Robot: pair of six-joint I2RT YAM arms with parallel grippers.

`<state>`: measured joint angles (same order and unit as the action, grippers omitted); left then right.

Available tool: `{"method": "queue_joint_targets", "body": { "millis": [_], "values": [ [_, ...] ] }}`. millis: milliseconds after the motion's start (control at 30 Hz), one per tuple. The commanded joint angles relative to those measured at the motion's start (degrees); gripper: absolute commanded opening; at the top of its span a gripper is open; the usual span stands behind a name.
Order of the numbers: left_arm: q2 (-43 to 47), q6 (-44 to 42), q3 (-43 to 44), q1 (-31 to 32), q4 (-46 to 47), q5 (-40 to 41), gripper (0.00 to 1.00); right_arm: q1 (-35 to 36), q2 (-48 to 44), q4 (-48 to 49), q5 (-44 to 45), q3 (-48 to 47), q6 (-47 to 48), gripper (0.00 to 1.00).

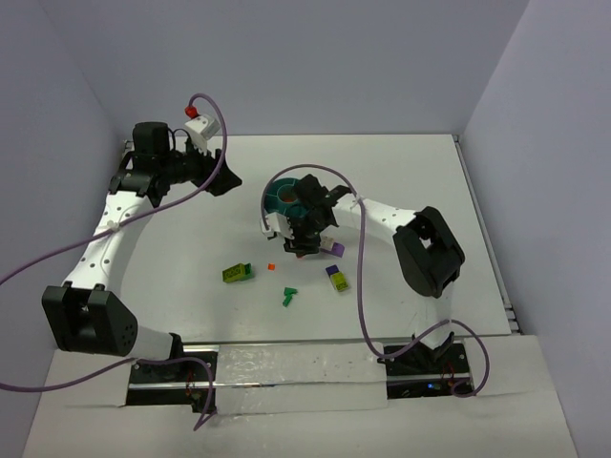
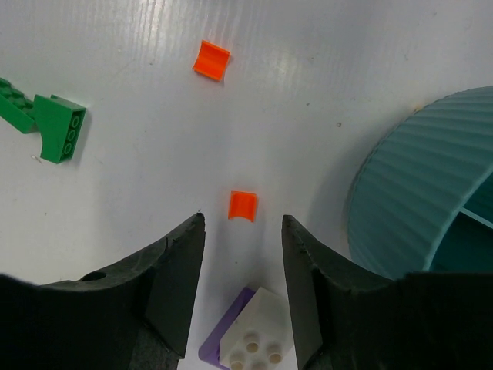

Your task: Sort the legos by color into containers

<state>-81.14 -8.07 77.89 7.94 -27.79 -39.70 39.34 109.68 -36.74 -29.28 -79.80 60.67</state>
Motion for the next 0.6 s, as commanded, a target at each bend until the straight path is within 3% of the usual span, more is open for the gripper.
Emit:
{"method": "queue_joint_targets", "body": {
  "millis": [0,267,567],
  "values": [
    [1.7,-1.7,0.4,0.0,0.2,-0.5,0.74,-0.2,0.7,-1.7,1.6,-1.4,1.8,0.51],
    [1.1,-1.2,-0.1,-0.1,0.9,-0.6,0.79,0.0,1.9,0.3,5.1,-0.9,-1.5,0.52],
    [1.0,-1.0,-0.4,-0.3,1.2,-0.7,0.96,1.1,2.4,0.9,7.1,-0.6,-2.0,0.52]
  ]
}}
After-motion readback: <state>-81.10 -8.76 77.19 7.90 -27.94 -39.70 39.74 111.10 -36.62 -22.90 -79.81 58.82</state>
